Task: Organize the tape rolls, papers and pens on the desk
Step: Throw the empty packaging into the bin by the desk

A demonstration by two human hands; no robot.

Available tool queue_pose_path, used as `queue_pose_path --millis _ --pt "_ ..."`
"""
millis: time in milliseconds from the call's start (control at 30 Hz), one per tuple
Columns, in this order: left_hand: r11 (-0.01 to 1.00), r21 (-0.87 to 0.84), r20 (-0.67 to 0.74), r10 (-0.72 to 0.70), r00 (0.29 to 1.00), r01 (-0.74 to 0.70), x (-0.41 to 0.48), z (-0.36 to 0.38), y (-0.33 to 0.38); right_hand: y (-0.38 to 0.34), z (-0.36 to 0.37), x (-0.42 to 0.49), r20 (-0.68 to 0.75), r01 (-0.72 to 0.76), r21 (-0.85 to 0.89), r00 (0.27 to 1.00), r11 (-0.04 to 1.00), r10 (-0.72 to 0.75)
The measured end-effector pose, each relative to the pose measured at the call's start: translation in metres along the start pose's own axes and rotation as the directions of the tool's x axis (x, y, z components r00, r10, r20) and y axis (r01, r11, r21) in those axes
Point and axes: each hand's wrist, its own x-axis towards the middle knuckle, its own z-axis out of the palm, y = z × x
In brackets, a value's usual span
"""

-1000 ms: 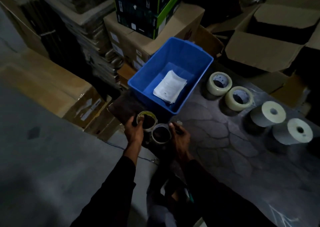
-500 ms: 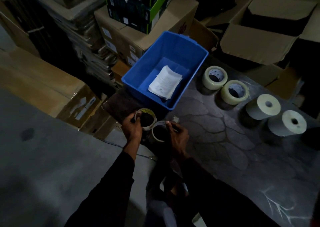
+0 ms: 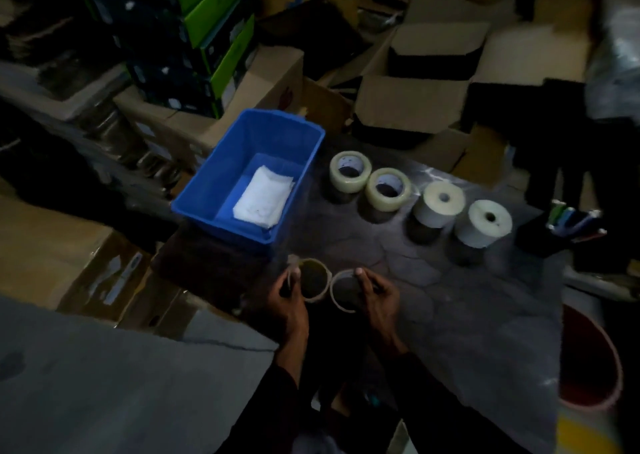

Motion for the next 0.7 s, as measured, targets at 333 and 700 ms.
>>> queue_pose_path --millis 333,700 --pt "1.000 0.004 0.295 0.027 0.955 -0.029 -0.143 0.161 0.009 -0.031 -0.193 0.018 -0.438 0.062 0.293 0.896 0.954 0.076" --pt "0.993 0.000 0.591 0.097 0.801 -0.120 -0.307 0.314 -0.004 -0.026 -0.390 0.037 -0.784 0.133 0.309 0.597 0.942 0.173"
